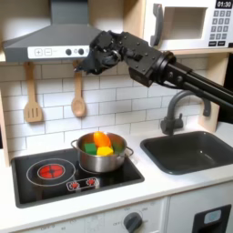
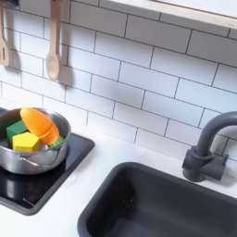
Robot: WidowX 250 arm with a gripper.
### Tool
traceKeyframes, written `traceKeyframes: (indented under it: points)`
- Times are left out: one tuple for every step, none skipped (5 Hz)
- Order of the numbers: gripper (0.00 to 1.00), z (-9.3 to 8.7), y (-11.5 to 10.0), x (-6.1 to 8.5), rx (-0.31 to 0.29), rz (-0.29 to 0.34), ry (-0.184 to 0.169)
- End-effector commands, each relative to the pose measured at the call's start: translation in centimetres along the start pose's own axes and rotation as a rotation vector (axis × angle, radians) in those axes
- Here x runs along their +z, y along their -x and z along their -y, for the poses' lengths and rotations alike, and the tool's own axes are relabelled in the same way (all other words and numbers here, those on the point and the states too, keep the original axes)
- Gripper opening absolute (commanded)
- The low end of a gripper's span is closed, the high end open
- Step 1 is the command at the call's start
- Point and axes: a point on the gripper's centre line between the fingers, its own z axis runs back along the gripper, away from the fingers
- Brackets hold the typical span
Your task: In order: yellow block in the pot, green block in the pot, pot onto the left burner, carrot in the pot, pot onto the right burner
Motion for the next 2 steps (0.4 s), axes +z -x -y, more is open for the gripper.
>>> traceKeyframes:
  points:
    - [0.0,0.62,-0.21,-1.52,-0.001,0.006,0.023]
    - [0.0,1.06,-1.04,-1.8,0.0,0.027,0.032]
